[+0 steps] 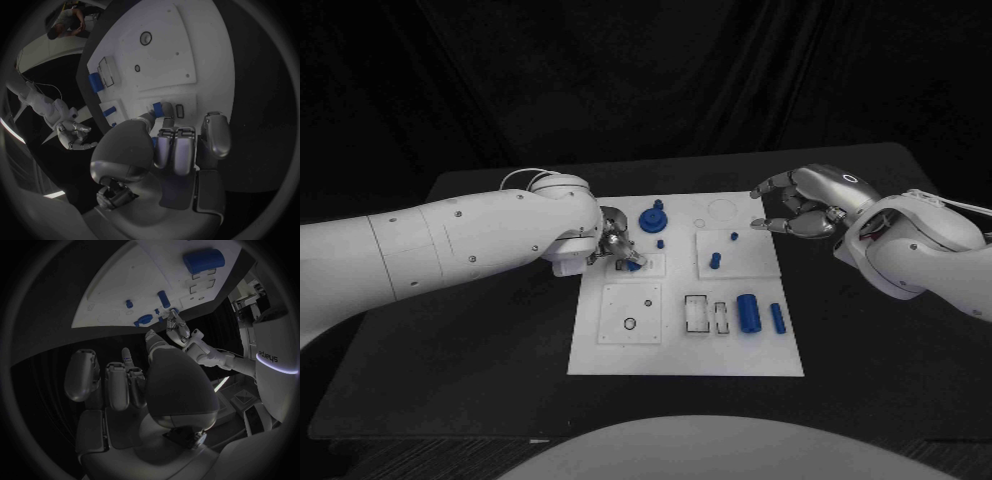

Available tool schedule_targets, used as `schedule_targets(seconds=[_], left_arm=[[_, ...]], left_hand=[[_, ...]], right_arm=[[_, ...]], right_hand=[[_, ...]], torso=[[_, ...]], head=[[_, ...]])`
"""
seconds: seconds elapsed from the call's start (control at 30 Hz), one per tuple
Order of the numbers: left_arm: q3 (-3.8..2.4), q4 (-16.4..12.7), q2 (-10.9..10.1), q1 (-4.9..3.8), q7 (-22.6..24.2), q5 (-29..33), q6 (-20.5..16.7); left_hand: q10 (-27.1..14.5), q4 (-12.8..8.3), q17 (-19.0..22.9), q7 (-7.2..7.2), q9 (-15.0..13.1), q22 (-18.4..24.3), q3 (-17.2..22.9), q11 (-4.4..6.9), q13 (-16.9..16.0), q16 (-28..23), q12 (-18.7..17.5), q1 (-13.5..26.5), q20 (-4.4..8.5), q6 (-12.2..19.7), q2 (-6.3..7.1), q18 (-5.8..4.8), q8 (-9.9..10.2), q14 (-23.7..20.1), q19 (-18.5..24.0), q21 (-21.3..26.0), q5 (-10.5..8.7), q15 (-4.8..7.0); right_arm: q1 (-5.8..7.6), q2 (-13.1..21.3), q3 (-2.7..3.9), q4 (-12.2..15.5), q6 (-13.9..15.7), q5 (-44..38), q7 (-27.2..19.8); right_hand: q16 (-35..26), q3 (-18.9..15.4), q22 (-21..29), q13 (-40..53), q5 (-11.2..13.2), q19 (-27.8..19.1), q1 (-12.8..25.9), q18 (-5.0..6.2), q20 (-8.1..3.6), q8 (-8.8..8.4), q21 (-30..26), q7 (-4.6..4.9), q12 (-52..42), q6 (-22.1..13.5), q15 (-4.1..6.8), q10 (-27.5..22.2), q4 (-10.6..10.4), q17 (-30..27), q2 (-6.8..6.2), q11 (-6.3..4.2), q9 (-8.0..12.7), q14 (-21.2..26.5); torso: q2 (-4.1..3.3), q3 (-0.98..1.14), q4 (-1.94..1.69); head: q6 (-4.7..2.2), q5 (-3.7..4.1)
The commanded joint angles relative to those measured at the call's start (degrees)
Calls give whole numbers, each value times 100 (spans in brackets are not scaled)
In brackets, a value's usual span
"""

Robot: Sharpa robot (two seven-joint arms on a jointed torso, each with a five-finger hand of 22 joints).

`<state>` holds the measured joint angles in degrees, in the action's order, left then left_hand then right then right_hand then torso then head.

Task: Assemble the parts on the task board

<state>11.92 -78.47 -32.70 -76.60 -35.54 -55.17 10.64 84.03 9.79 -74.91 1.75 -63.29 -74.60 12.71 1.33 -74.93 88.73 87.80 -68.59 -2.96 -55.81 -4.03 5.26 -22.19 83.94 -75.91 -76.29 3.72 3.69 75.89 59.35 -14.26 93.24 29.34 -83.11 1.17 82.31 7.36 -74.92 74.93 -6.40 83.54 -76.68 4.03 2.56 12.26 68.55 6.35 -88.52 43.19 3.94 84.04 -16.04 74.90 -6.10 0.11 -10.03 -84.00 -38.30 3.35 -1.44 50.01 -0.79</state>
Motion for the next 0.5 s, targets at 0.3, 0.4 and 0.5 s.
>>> schedule_targets(seconds=[0.3,0.4,0.5], left_arm=[[37,59,28,46,-77,42,158],[37,90,36,46,-63,42,106],[37,118,43,46,-47,42,43]], left_hand=[[208,439,-1131,123,184,2,-507,-61,-1109,-47,-65,532,-4,92,173,-27,263,365,23,91,-83,-33],[186,619,-1123,157,265,-3,-689,-89,-1091,-51,-79,753,-25,128,204,-26,371,357,37,108,-96,-56],[174,688,-1123,174,313,-15,-843,-106,-1083,-52,-84,943,-38,132,195,-25,438,354,45,113,-101,-70]], right_arm=[[-15,2,3,-2,-71,1,112],[-15,4,3,1,-78,1,115],[-15,7,3,3,-83,1,119]], right_hand=[[-52,-2,-934,1319,-10,-13,-1,27,23,38,-60,2,34,54,-57,438,24,798,54,42,9,-428],[-52,-2,-934,1319,-10,-13,-1,27,23,38,-60,2,34,54,-57,438,24,798,54,42,9,-428],[-52,-2,-934,1319,-10,-13,-1,27,23,38,-60,2,34,54,-57,438,24,798,54,42,9,-428]], torso=[[-3,-2,-10],[-4,-3,-9],[-5,-2,-6]], head=[[-1,3],[-1,3],[-1,-1]])
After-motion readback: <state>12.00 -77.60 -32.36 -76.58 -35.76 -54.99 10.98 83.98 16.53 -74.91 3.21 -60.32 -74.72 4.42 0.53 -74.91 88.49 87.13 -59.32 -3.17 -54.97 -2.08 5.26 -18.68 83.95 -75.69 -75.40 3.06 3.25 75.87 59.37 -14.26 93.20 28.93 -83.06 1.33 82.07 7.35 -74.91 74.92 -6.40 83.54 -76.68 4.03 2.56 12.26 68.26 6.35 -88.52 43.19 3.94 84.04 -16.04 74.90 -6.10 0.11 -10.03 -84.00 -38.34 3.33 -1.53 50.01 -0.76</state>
